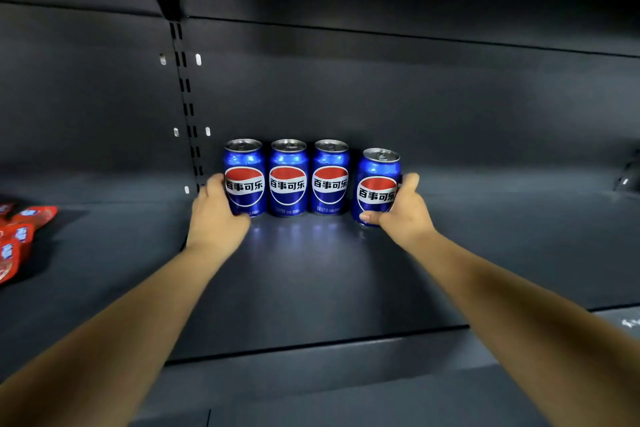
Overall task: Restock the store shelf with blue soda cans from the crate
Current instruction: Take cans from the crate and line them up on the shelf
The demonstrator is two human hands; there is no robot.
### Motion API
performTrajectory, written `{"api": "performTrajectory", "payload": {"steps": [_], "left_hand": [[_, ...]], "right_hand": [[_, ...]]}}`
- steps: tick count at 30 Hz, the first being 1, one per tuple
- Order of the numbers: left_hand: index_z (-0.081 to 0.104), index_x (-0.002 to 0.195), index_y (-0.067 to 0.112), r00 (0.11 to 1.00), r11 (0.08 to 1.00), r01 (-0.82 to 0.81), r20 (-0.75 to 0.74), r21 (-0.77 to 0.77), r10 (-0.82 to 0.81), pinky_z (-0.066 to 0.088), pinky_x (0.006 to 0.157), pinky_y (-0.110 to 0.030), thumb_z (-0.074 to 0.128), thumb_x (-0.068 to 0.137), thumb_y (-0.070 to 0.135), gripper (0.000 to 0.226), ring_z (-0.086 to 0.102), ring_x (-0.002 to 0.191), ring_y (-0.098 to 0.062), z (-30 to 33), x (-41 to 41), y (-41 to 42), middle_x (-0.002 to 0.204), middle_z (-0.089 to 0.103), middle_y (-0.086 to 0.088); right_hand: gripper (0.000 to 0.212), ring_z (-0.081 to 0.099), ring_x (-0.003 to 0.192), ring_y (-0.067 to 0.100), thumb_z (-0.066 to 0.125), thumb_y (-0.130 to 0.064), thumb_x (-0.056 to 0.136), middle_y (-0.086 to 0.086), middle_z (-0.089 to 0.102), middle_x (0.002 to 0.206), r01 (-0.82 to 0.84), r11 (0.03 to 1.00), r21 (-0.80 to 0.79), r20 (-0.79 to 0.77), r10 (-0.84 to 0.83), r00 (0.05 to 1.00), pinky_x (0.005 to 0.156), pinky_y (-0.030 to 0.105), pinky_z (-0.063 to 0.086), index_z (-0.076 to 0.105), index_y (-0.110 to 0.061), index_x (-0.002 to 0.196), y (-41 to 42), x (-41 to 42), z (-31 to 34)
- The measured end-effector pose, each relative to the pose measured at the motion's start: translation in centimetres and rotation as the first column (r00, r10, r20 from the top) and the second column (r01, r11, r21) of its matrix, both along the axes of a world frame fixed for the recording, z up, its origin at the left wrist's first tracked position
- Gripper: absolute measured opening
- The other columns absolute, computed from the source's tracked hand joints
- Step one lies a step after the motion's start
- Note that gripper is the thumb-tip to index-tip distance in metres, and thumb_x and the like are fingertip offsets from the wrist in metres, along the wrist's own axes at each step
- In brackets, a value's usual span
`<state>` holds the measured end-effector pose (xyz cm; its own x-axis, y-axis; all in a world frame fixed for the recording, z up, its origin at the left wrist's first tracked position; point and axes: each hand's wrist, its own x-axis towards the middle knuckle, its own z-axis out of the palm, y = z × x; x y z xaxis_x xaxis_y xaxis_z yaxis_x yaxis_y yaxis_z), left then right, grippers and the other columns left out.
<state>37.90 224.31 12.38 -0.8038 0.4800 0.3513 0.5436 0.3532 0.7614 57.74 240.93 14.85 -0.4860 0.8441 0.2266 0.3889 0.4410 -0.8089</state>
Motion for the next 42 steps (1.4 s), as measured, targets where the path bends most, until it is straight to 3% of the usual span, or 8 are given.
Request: {"api": "performTrajectory", "payload": {"steps": [3,6,14,23,34,38,40,42], "left_hand": [[0.027,0.141,0.006,0.999,0.987,-0.004,-0.050,-0.163,-0.004,0.039,0.099,-0.048,0.065,0.075,0.005,0.076,0.042,0.121,-0.039,-0.9,-0.1,0.3,0.132,0.044,-0.021],[0.023,0.143,0.004,0.995,0.977,-0.015,-0.103,-0.215,-0.007,0.039,0.100,-0.046,0.065,0.077,0.006,0.078,0.041,0.123,-0.039,-1.1,-0.1,0.4,0.135,0.042,-0.021],[0.018,0.145,0.003,0.990,0.968,-0.037,-0.140,-0.248,0.001,0.037,0.101,-0.042,0.063,0.080,0.009,0.079,0.039,0.125,-0.037,-1.2,-0.3,0.5,0.140,0.038,-0.020],[0.013,0.147,0.004,0.987,0.961,-0.043,-0.162,-0.275,-0.002,0.034,0.106,-0.040,0.062,0.086,0.011,0.079,0.035,0.132,-0.034,-1.2,-0.3,0.6,0.147,0.031,-0.018],[0.021,0.145,0.007,0.994,0.979,-0.018,-0.112,-0.203,-0.005,0.038,0.102,-0.044,0.066,0.083,0.012,0.076,0.038,0.128,-0.033,-1.1,-0.4,0.3,0.141,0.040,-0.015],[0.018,0.146,0.005,0.992,0.966,-0.047,-0.125,-0.254,0.015,0.034,0.104,-0.042,0.065,0.083,0.012,0.079,0.033,0.130,-0.035,-0.6,0.3,0.1,0.141,0.035,-0.016],[0.016,0.146,0.006,0.994,0.959,-0.059,-0.109,-0.279,0.029,0.033,0.103,-0.043,0.063,0.083,0.012,0.079,0.031,0.130,-0.035,0.0,0.8,-0.2,0.142,0.032,-0.017],[0.015,0.146,0.005,0.996,0.949,-0.068,-0.084,-0.307,0.045,0.034,0.102,-0.043,0.061,0.085,0.013,0.078,0.030,0.131,-0.036,0.5,1.5,-0.5,0.143,0.030,-0.017]], "right_hand": [[0.057,0.056,0.103,0.025,0.076,-0.010,0.076,0.009,0.057,0.119,0.054,0.998,0.041,0.038,-0.056,0.998,0.078,0.030,0.041,0.026,-0.014,0.102,0.6,-1.0,-0.7],[0.052,0.057,0.106,0.027,0.073,-0.012,0.080,0.010,0.058,0.120,0.091,0.994,0.055,0.049,-0.094,0.994,0.077,0.031,0.041,0.025,-0.014,0.101,0.9,-1.9,-1.1],[0.043,0.054,0.112,0.029,0.066,-0.015,0.087,0.012,0.056,0.125,0.090,0.993,0.073,0.104,-0.098,0.990,0.078,0.030,0.040,0.027,-0.013,0.102,1.6,-2.5,-2.0],[0.041,0.059,0.105,0.035,0.061,-0.019,0.090,0.017,0.060,0.117,0.080,0.970,0.231,0.356,-0.161,0.921,0.072,0.033,0.039,0.032,-0.003,0.115,1.6,-2.9,-2.2],[0.042,0.057,0.105,0.036,0.061,-0.023,0.090,0.016,0.059,0.118,0.085,0.971,0.225,0.369,-0.165,0.915,0.075,0.035,0.039,0.033,-0.005,0.116,1.5,-2.7,-2.3],[0.057,0.047,0.123,0.033,0.061,-0.030,0.090,0.016,0.051,0.132,0.066,0.965,0.255,0.442,-0.177,0.879,0.096,0.038,0.038,0.030,-0.004,0.130,1.0,-2.4,-1.6],[0.081,0.037,0.133,0.032,0.061,-0.035,0.089,0.017,0.042,0.141,0.054,0.963,0.262,0.495,-0.182,0.849,0.106,0.040,0.033,0.012,-0.001,0.145,0.6,-2.1,-0.9],[0.094,0.038,0.133,0.032,0.061,-0.037,0.089,0.018,0.042,0.142,0.057,0.968,0.246,0.512,-0.180,0.840,0.105,0.041,0.035,-0.003,-0.001,0.148,0.2,-1.3,-0.1]]}}
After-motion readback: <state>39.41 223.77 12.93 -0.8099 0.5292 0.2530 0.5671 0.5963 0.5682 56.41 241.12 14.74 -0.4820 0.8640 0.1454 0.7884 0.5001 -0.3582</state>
